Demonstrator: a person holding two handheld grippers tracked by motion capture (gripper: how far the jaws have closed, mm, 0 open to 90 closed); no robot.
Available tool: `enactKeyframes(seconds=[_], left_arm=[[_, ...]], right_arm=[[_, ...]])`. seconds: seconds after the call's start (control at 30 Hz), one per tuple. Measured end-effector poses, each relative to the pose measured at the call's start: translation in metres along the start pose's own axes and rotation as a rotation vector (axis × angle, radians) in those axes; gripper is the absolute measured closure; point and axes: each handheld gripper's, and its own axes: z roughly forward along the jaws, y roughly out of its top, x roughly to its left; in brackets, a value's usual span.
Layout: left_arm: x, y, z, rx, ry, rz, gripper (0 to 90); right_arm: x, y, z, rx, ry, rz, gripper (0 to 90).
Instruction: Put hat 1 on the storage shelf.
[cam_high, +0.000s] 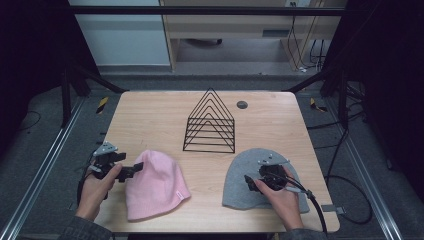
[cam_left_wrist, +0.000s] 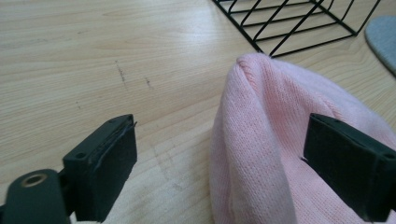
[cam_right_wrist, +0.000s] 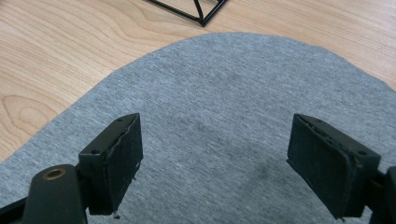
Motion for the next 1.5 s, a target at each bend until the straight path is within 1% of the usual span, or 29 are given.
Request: enactKeyframes(seconds=[0.07,0.13,0.17,0.2,0.3,0.33,0.37,0.4,0.43,0.47,0.57,0.6,0.63,0.7,0.8,0.83,0.87,0.9,0.93,1.03,1.07,1.13,1.17,1.23,1.27,1.33,1.43,1.47,1.5], left_arm=[[-0.002,0.002,0.003,0.020,0.003,-0.003,11.6],[-0.002,0.006,0.007,0.044,0.011,0.014,13.7],[-0.002,0.006,0.007,0.044,0.011,0.014,15.2],[0.000,0.012,0.010,0.045,0.019,0.007,18.2],[-0.001,0.018,0.017,0.073,0.022,0.034,23.0],[-0.002,0.017,0.020,0.086,0.012,0.042,25.5],[-0.002,0.017,0.020,0.086,0.012,0.042,27.9],[-0.006,0.013,0.026,0.126,0.009,0.070,29.7],[-0.007,0.011,0.028,0.147,0.007,0.079,30.5],[-0.008,0.010,0.030,0.166,0.001,0.081,30.8],[-0.009,0.008,0.035,0.187,-0.004,0.085,33.1],[-0.009,0.008,0.035,0.187,-0.004,0.085,33.8],[-0.007,0.006,0.036,0.179,-0.018,0.063,35.3],[-0.005,0.006,0.037,0.171,-0.035,0.040,37.8],[-0.007,0.006,0.038,0.171,-0.063,0.047,47.9],[-0.008,0.006,0.038,0.179,-0.069,0.059,52.8],[-0.008,0.006,0.038,0.179,-0.069,0.059,57.5],[-0.010,0.006,0.036,0.179,-0.060,0.073,57.5],[-0.011,0.008,0.033,0.169,-0.058,0.079,68.0],[-0.012,0.009,0.029,0.155,-0.058,0.089,75.5],[-0.015,0.011,0.025,0.142,-0.056,0.098,76.7],[-0.016,0.012,0.022,0.138,-0.053,0.107,77.3],[-0.020,0.014,0.017,0.131,-0.049,0.126,78.0],[-0.025,0.017,0.011,0.110,-0.046,0.140,78.5],[-0.028,0.019,0.007,0.103,-0.046,0.152,78.7],[-0.033,0.023,-0.001,0.081,-0.058,0.164,78.9],[-0.042,0.029,-0.014,0.055,-0.058,0.198,79.4],[-0.042,0.029,-0.014,0.055,-0.058,0.198,79.5],[-0.050,0.034,-0.021,0.041,-0.050,0.227,79.6]], right_arm=[[0.000,0.000,0.000,0.002,-0.005,0.004,17.7],[0.000,0.000,0.000,0.005,-0.009,0.008,16.6],[0.001,0.000,0.000,0.008,-0.011,0.009,16.2],[0.001,0.000,0.000,0.012,-0.021,0.005,16.1],[0.001,-0.001,0.000,0.011,-0.023,0.007,16.4],[0.001,-0.001,0.000,0.010,-0.021,0.008,16.9],[0.001,-0.001,0.000,0.010,-0.021,0.008,16.9],[0.002,0.000,0.001,0.012,-0.024,0.000,17.3],[0.002,0.000,0.002,0.013,-0.024,-0.001,17.3],[0.003,0.000,0.002,0.014,-0.023,0.000,17.4],[0.003,0.000,0.000,0.009,-0.017,-0.004,17.7],[0.003,0.000,0.000,0.009,-0.017,-0.002,17.8],[0.003,0.000,0.000,0.008,-0.016,0.000,17.9],[0.003,0.000,0.000,0.007,-0.015,-0.001,18.1],[0.003,0.001,0.001,0.012,-0.015,-0.001,18.4],[0.004,0.001,0.001,0.012,-0.015,-0.001,18.5],[0.004,0.001,0.001,0.013,-0.014,-0.002,18.5],[0.004,0.001,0.001,0.013,-0.014,-0.002,18.5],[0.004,0.002,0.001,0.013,-0.015,-0.007,18.6],[0.005,0.002,0.001,0.011,-0.016,-0.007,18.6],[0.005,0.002,0.001,0.009,-0.017,-0.009,18.6],[0.005,0.002,0.000,0.009,-0.019,-0.010,18.6],[0.005,0.002,0.000,0.007,-0.019,-0.010,18.7],[0.005,0.002,0.000,0.006,-0.023,-0.009,18.7],[0.004,0.002,-0.001,0.006,-0.026,-0.011,18.7],[0.005,0.002,-0.001,0.003,-0.031,-0.018,18.7],[0.006,0.002,-0.003,-0.003,-0.040,-0.019,18.9],[0.007,0.002,-0.003,-0.007,-0.040,-0.021,19.1],[0.007,0.002,-0.004,-0.009,-0.045,-0.031,20.0]])
